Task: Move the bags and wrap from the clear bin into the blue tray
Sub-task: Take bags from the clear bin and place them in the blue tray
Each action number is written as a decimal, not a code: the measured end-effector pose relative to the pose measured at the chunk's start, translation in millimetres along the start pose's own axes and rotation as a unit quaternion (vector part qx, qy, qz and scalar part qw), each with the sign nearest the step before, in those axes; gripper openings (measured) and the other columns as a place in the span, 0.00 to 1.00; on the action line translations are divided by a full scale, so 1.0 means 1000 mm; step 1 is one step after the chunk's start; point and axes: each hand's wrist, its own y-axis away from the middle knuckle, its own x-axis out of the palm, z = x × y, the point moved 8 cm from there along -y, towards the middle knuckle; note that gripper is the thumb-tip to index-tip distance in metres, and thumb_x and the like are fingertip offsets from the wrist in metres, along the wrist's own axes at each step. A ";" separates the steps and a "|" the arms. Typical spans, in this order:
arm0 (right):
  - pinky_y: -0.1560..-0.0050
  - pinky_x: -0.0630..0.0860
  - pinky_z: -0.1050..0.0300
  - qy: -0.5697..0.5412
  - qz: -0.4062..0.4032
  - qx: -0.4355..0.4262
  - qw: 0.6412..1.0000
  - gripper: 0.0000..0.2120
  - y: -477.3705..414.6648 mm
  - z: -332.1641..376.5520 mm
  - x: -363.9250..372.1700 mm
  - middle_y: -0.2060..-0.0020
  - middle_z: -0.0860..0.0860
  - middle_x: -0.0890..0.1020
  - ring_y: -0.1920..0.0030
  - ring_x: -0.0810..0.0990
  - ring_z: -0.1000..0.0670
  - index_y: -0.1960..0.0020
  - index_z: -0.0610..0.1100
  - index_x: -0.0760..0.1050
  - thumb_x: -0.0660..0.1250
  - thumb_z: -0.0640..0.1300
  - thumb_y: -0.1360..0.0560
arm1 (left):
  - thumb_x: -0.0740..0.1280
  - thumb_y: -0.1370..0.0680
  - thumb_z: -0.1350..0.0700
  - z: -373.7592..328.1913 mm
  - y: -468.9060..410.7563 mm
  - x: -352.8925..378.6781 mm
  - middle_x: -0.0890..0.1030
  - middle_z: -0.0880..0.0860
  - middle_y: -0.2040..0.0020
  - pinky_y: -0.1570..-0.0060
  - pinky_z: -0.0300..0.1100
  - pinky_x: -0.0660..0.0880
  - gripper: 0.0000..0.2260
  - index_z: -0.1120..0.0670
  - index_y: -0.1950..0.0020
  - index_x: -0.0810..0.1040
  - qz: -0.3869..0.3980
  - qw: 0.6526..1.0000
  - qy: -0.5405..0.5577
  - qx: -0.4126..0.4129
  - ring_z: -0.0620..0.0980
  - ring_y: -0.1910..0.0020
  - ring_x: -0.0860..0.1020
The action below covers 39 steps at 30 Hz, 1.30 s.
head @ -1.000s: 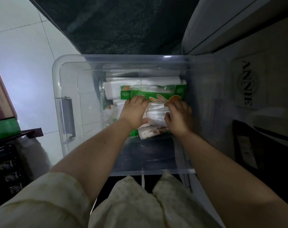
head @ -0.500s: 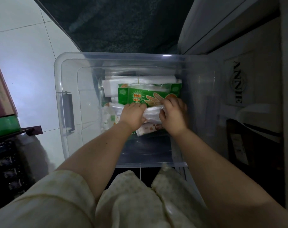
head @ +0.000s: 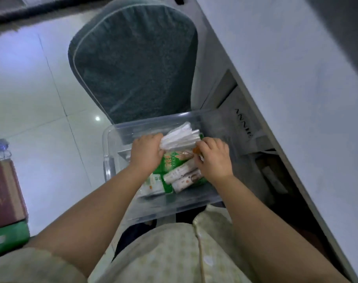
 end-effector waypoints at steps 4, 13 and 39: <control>0.50 0.70 0.46 0.042 -0.065 0.072 0.994 0.12 0.047 0.021 -0.040 0.52 0.45 0.79 0.51 0.75 0.40 0.50 0.43 0.77 0.70 0.44 0.31 | 0.71 0.27 0.52 -0.036 0.021 -0.046 0.81 0.53 0.51 0.58 0.47 0.62 0.12 0.50 0.45 0.76 -0.034 0.994 0.007 0.108 0.57 0.50 0.76; 0.53 0.70 0.47 0.121 -0.177 0.238 0.947 0.14 0.200 0.002 -0.131 0.51 0.46 0.79 0.52 0.75 0.41 0.49 0.44 0.76 0.69 0.44 0.34 | 0.70 0.31 0.55 -0.202 0.091 -0.105 0.80 0.53 0.56 0.58 0.48 0.63 0.11 0.52 0.50 0.76 -0.070 0.931 -0.002 0.358 0.59 0.54 0.76; 0.50 0.71 0.44 0.171 -0.357 0.568 0.721 0.17 0.862 -0.185 -0.301 0.52 0.45 0.81 0.51 0.77 0.39 0.48 0.42 0.80 0.74 0.37 0.36 | 0.68 0.31 0.58 -0.765 0.567 0.026 0.72 0.48 0.66 0.62 0.45 0.59 0.09 0.50 0.60 0.69 -0.012 0.727 0.114 0.677 0.56 0.62 0.73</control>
